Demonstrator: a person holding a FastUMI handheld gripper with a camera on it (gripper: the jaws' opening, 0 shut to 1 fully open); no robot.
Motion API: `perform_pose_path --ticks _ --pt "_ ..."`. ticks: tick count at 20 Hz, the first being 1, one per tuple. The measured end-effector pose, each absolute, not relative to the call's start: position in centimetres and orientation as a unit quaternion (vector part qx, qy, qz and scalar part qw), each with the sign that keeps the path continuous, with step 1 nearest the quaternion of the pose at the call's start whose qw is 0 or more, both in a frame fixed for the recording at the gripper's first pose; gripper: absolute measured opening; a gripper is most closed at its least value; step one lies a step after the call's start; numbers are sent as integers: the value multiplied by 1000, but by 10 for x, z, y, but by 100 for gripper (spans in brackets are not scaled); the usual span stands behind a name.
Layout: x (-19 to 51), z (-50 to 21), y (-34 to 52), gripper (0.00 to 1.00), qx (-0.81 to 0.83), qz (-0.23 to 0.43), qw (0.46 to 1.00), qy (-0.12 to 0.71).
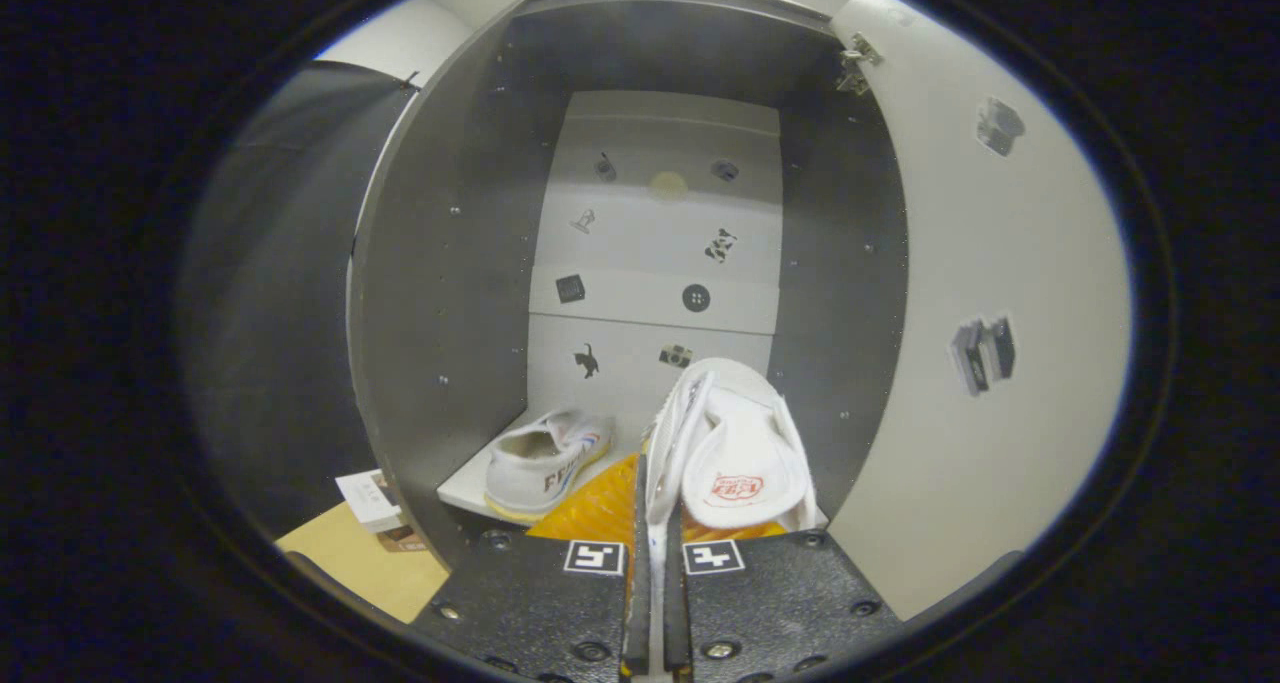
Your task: Open the shoe cabinet door, grab the shoes and put them into the shoe cabinet, then close the shoe cabinet door.
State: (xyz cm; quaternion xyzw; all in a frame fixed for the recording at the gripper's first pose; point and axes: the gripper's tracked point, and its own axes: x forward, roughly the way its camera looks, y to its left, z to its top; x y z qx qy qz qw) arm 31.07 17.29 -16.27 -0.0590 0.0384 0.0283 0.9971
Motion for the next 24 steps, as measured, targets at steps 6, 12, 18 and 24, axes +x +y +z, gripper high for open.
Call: perform_pose_path --ticks 6,12,18,24 --pt "378 -179 187 8 -24 49 996 72" --pt "431 -199 170 8 -20 19 994 110" --pt "452 -222 168 8 -48 8 987 156" --pt "461 -243 175 9 -37 17 972 232"
